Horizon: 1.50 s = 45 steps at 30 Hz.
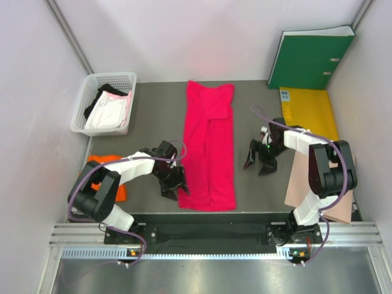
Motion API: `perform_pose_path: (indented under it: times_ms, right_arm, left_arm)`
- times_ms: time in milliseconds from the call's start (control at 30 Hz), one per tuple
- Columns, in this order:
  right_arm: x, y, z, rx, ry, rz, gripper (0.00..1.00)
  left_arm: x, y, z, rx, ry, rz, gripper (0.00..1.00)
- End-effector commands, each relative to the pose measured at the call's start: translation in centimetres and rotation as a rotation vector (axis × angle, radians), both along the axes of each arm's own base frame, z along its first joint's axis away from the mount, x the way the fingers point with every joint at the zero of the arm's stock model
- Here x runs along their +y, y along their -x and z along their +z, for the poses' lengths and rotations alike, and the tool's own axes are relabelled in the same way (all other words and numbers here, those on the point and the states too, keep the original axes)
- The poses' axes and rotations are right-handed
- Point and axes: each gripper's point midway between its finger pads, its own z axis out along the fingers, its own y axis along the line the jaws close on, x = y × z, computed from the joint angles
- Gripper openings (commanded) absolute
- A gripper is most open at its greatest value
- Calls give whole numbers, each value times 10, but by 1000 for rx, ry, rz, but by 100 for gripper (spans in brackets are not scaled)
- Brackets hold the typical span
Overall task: Fold and stack the t-shirts
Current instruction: Grab the bottom of the folded rectangular tshirt with both arms
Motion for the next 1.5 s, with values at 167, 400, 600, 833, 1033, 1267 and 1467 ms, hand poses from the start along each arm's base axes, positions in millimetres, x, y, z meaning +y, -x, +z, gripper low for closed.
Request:
perform_pose_path:
  times_ms: [167,400,600,833,1033,1267,1467]
  right_arm:
    - [23,107,14,263,-120,97,77]
    - [49,127,19,260,-140,158,77]
    - [73,139,11,266,-137,220,77]
    - [93,160,-14,336,-96,307,72]
    - [102,168,-32,369,-60,377,55]
    - [109,147,-35,303,-31,388,7]
    - [115,138,-4,255,-48,434,2]
  left_arm:
    - [-2,12,-20,34,36,-12,66]
    - [-2,16,-23,55,37,-31,63]
    - [2,24,-26,72,29,-38,60]
    - [10,30,-26,81,-1,-51,55]
    - [9,26,-26,65,-4,-47,45]
    - [12,18,-33,46,-43,-48,0]
    - [8,9,-10,23,-31,-75,0]
